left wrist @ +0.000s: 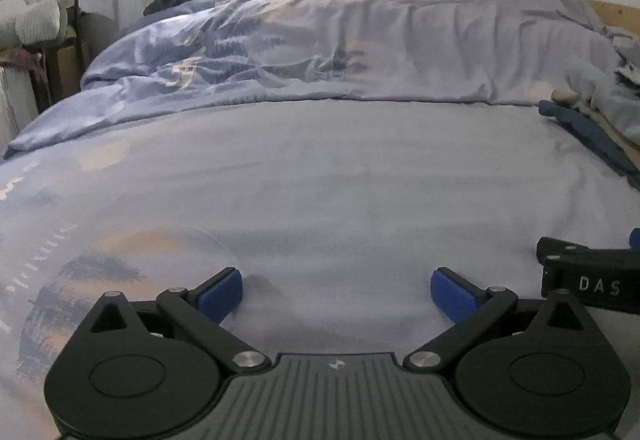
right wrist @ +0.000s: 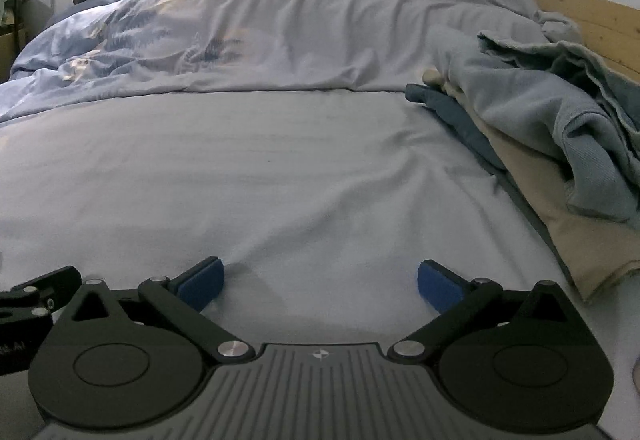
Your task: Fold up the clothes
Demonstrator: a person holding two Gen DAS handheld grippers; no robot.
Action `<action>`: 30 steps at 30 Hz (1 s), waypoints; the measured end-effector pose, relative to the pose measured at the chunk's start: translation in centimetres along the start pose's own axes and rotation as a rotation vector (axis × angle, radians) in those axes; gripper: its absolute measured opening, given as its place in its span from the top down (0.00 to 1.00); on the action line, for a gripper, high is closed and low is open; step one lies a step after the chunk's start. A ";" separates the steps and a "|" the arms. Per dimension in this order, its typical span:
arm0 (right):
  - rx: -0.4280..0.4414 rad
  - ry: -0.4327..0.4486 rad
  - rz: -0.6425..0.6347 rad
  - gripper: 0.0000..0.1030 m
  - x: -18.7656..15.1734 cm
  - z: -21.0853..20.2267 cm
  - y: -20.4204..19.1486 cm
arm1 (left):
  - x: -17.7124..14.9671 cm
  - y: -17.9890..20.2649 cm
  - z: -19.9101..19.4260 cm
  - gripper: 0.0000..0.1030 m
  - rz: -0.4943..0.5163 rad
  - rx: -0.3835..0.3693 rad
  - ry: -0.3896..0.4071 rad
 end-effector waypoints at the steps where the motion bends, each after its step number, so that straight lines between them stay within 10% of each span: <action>1: 0.003 -0.002 0.003 0.00 0.0 0.0 0.1 | 0.0 0.1 0.0 0.00 0.004 0.005 0.000; 30: 0.024 -0.010 0.026 0.00 0.1 0.2 0.3 | 0.2 -0.1 0.2 0.00 -0.005 -0.004 -0.004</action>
Point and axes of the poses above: each gripper's, at about its wrist camera, not at the fingertips, and z roughly the way its jaws point, y to its right, x to its top, the point moved 5 cm from there along z, roughly the way its jaws point, and after that the axes turned 4 degrees about -y, right-handed, at the moved point
